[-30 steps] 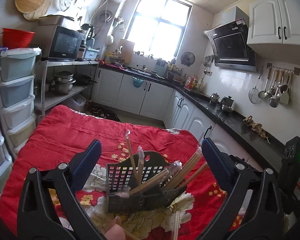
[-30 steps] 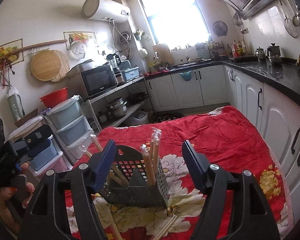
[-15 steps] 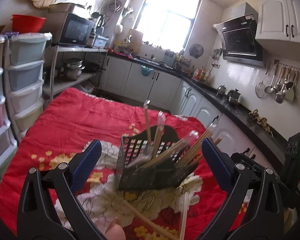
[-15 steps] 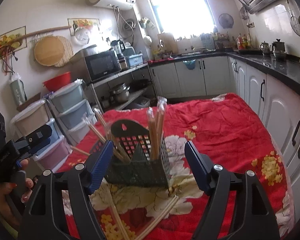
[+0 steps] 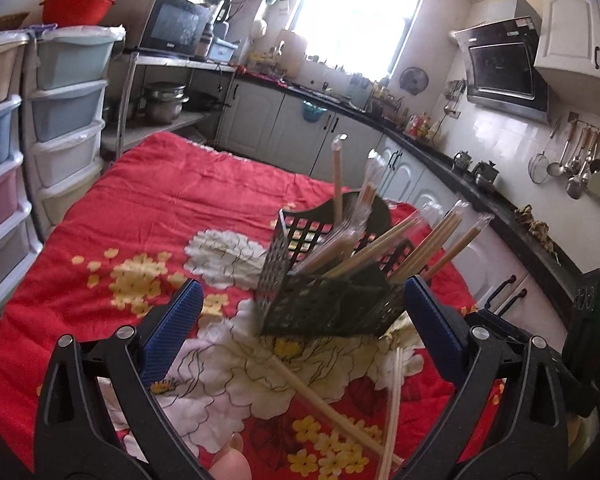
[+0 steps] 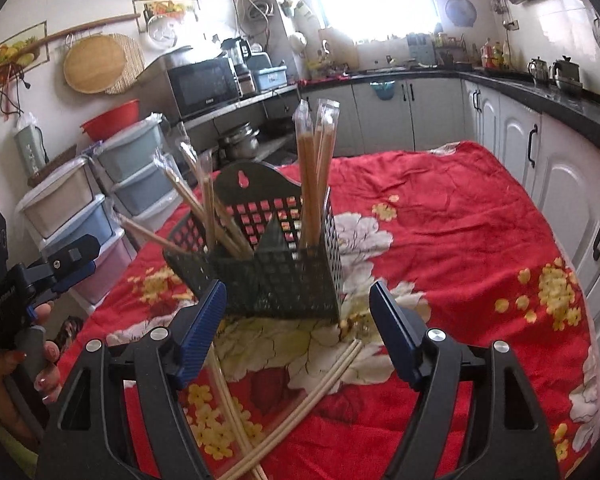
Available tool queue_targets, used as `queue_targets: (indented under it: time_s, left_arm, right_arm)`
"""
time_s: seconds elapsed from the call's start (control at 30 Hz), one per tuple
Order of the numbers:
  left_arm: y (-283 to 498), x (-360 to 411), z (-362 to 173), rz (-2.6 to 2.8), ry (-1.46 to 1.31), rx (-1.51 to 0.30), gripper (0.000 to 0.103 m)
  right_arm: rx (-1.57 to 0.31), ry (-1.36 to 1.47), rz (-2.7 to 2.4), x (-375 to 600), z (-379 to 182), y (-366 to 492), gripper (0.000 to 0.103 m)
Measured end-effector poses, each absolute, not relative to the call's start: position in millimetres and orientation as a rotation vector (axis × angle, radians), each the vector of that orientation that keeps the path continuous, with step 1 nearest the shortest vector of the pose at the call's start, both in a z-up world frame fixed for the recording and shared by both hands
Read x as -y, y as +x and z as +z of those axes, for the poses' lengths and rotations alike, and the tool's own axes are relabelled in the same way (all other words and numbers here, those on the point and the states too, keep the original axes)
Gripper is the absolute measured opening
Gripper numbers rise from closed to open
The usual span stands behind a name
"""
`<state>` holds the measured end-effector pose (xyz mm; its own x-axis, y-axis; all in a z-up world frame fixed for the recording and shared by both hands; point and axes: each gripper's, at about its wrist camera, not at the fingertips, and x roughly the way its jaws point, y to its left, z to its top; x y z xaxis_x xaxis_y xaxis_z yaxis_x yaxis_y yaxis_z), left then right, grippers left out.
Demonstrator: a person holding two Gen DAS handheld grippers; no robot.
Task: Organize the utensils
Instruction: 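Withdraw both open grippers and move them toward the loose chopsticks on the cloth, then lower the right gripper onto a chopstick and close it while the left gripper closes on another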
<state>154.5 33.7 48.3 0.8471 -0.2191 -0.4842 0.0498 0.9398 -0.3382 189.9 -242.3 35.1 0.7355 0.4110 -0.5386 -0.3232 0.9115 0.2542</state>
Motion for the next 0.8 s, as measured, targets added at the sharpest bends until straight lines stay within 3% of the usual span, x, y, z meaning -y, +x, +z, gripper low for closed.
queue_targets:
  time_s: [0.67, 0.8]
  left_arm:
    - [174.2, -31.6, -32.1, -0.202, -0.435, -0.791, 0.092]
    - [182.5, -25.9, -45.1, -0.241, -0.471, -0.839, 0.080]
  right_arm:
    - [-0.843, 0.122, 0.399, 234.6, -21.9, 205.2, 0.071]
    - [-0.889, 0.136, 0.390, 236.1, -34.2, 213.9, 0.063]
